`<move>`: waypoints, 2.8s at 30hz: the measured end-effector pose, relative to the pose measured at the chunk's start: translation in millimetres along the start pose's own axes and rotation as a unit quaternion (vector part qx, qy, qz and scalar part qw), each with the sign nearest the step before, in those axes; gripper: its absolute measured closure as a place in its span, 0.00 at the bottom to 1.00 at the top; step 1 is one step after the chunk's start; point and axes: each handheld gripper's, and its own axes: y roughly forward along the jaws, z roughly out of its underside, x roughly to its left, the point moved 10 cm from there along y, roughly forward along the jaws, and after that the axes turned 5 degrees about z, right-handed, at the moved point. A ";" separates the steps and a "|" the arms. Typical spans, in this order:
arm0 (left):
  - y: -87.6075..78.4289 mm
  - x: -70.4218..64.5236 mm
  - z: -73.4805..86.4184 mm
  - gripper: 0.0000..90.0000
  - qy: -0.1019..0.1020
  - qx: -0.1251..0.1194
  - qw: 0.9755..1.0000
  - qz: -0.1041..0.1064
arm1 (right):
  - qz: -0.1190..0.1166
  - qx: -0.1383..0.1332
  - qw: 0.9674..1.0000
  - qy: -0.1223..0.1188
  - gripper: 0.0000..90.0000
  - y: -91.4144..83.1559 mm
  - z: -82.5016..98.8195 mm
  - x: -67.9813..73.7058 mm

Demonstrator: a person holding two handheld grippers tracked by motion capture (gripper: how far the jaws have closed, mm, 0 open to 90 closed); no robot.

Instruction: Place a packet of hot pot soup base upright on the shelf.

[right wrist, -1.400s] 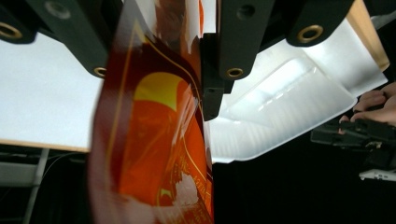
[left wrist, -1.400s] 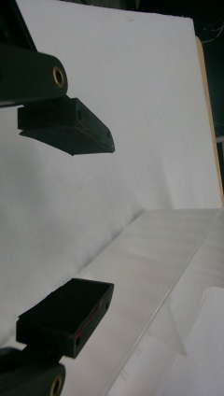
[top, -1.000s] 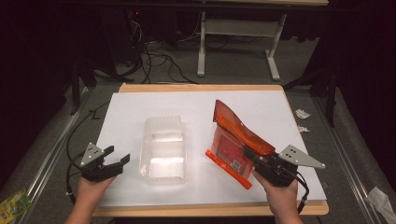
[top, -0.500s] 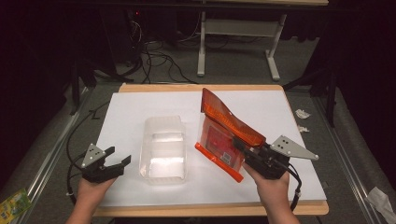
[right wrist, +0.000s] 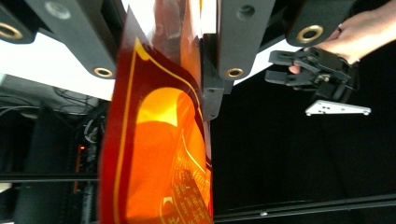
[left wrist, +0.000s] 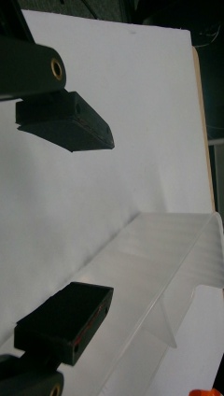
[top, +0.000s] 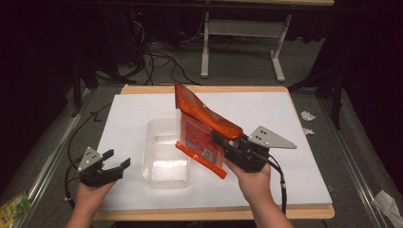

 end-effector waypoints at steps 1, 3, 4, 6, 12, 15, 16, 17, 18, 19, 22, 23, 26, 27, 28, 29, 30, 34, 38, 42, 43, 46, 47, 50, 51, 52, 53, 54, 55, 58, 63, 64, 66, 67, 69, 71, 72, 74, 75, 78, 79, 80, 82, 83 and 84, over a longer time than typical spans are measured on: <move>0.6 -0.1 -0.3 0.27 0.000 -0.001 1.000 0.000 | -0.003 0.000 1.000 0.000 0.81 4.6 -0.4 3.7; 0.7 0.3 0.2 0.27 0.005 0.002 1.000 0.000 | -0.007 0.002 1.000 -0.001 0.81 13.5 -0.3 10.4; 0.7 0.3 0.1 0.27 0.005 0.002 1.000 0.000 | -0.009 0.001 1.000 -0.002 0.81 18.0 -0.2 13.4; 0.6 0.0 -0.1 0.27 0.004 0.000 1.000 0.000 | -0.012 0.002 1.000 -0.001 0.81 26.6 1.1 18.7; -1.9 -0.2 0.6 0.26 0.008 0.000 1.000 0.004 | -0.009 0.008 1.000 0.006 0.81 51.7 8.1 32.0; -3.0 0.1 0.5 0.26 0.006 -0.003 1.000 0.006 | -0.005 0.012 1.000 0.005 0.81 63.6 12.8 35.9; -3.3 0.3 0.5 0.26 0.006 -0.004 1.000 0.007 | -0.002 0.013 1.000 0.002 0.81 67.6 14.6 36.8; -3.6 0.3 0.7 0.26 0.005 -0.003 1.000 0.008 | -0.001 0.015 1.000 0.004 0.81 71.2 17.0 38.0; -3.6 0.5 0.5 0.26 0.003 -0.005 1.000 0.007 | 0.001 0.017 1.000 0.003 0.81 74.7 19.1 38.8; -3.7 0.5 0.5 0.26 0.001 -0.006 1.000 0.007 | 0.002 0.020 1.000 0.004 0.81 77.9 21.6 39.4; -4.4 1.9 0.2 0.25 0.001 -0.006 1.000 0.005 | 0.001 0.028 1.000 0.008 0.81 85.7 28.2 42.2; -4.3 2.2 -0.1 0.25 0.001 -0.007 1.000 0.004 | 0.003 0.029 1.000 0.007 0.81 87.9 30.1 42.9; -3.9 2.1 -0.2 0.25 0.000 -0.007 1.000 0.006 | 0.010 0.035 0.999 0.007 0.81 93.1 36.2 44.3; -3.6 2.1 -0.1 0.25 0.000 -0.006 1.000 0.006 | 0.011 0.037 0.999 0.007 0.81 94.8 38.4 44.4; -3.4 2.0 0.0 0.25 0.001 -0.006 1.000 0.006 | 0.011 0.039 0.999 0.008 0.81 96.5 40.4 44.5; -3.4 1.9 0.2 0.25 0.001 -0.004 1.000 0.006 | 0.011 0.040 0.999 0.009 0.81 98.0 42.4 44.6; -3.4 1.9 0.2 0.25 0.002 -0.004 1.000 0.007 | 0.013 0.042 0.999 0.011 0.81 99.1 44.3 44.7; -3.6 2.1 0.1 0.25 0.002 -0.004 1.000 0.006 | 0.013 0.043 0.999 0.008 0.81 103.0 49.3 45.4; -3.5 2.4 -0.1 0.25 0.001 -0.006 1.000 0.005 | 0.015 0.046 0.999 0.010 0.81 105.4 54.1 45.5; -3.9 2.1 -0.3 0.25 0.002 -0.006 1.000 0.006 | 0.019 0.052 0.998 0.008 0.81 108.1 61.4 45.3; -3.9 2.0 -0.4 0.25 0.002 -0.006 1.000 0.006 | 0.017 0.053 0.998 0.009 0.81 108.8 62.6 46.0; -3.7 1.7 -0.2 0.25 0.002 -0.005 1.000 0.007 | 0.017 0.050 0.999 0.011 0.81 108.8 63.2 46.8; -3.5 1.9 -0.1 0.25 0.003 -0.005 1.000 0.006 | 0.016 0.050 0.999 0.008 0.81 108.8 63.6 46.8; -3.1 1.8 0.3 0.25 0.004 -0.003 1.000 0.007 | 0.016 0.054 0.998 0.009 0.80 108.5 65.4 45.6; -3.1 1.7 0.3 0.25 0.004 -0.003 1.000 0.007 | 0.014 0.053 0.998 0.007 0.80 108.3 66.0 45.2; -3.2 1.7 0.2 0.25 0.004 -0.003 1.000 0.007 | 0.013 0.052 0.999 0.008 0.80 108.1 66.6 44.9; -3.2 1.6 0.2 0.25 0.004 -0.003 1.000 0.007 | 0.015 0.055 0.998 0.009 0.80 107.8 67.5 44.6; -3.2 1.6 0.1 0.25 0.004 -0.003 1.000 0.007 | 0.015 0.057 0.998 0.005 0.80 108.1 68.8 44.1; -3.3 1.9 0.1 0.25 0.005 -0.003 1.000 0.007 | 0.016 0.060 0.998 0.004 0.80 108.5 70.4 44.1; -2.9 2.1 0.0 0.25 0.003 -0.004 1.000 0.007 | 0.015 0.065 0.998 0.001 0.80 109.5 75.5 44.7; -3.4 1.8 0.3 0.25 0.002 -0.004 1.000 0.008 | 0.013 0.063 0.998 0.005 0.80 108.2 78.0 43.7; -3.6 1.7 0.1 0.25 0.003 -0.005 1.000 0.008 | 0.011 0.064 0.998 0.005 0.80 107.6 78.9 43.7; -3.7 2.0 0.0 0.25 0.004 -0.004 1.000 0.007 | 0.012 0.067 0.998 0.004 0.80 105.9 82.0 43.0; -3.5 1.7 0.1 0.25 0.002 -0.004 1.000 0.008 | 0.013 0.067 0.998 0.005 0.80 104.8 83.9 42.4; -3.6 1.9 0.0 0.25 0.004 -0.005 1.000 0.008 | 0.011 0.068 0.998 0.007 0.80 101.5 87.4 41.1; -3.5 1.7 0.3 0.25 0.003 -0.003 1.000 0.008 | 0.011 0.066 0.998 0.008 0.80 98.4 89.8 39.8; -3.5 1.6 0.3 0.25 0.002 -0.004 1.000 0.008 | 0.010 0.067 0.998 0.007 0.80 97.0 91.0 39.5; -3.6 1.8 0.2 0.25 0.003 -0.005 1.000 0.008 | 0.009 0.070 0.998 0.005 0.80 94.3 94.7 40.1; -3.8 1.6 0.4 0.25 0.002 -0.005 1.000 0.008 | 0.009 0.071 0.997 0.002 0.80 93.0 96.8 40.1; -4.2 1.8 0.5 0.25 0.001 -0.004 1.000 0.008 | 0.010 0.070 0.997 0.007 0.80 89.1 101.3 37.5; -4.3 1.7 0.5 0.25 0.001 -0.005 1.000 0.009 | 0.011 0.070 0.997 0.012 0.80 87.9 102.6 35.8; -4.3 1.5 0.4 0.25 0.001 -0.005 1.000 0.009 | 0.013 0.070 0.997 0.016 0.80 86.9 103.7 33.7; -3.9 1.2 0.6 0.25 0.002 -0.004 1.000 0.009 | 0.015 0.070 0.997 0.023 0.80 85.0 105.8 30.3; -3.7 1.2 0.9 0.25 0.002 -0.003 1.000 0.009 | 0.015 0.070 0.997 0.025 0.80 84.6 106.3 29.1; -3.6 1.2 1.0 0.25 0.002 -0.003 1.000 0.009 | 0.016 0.069 0.997 0.026 0.79 84.4 106.7 28.0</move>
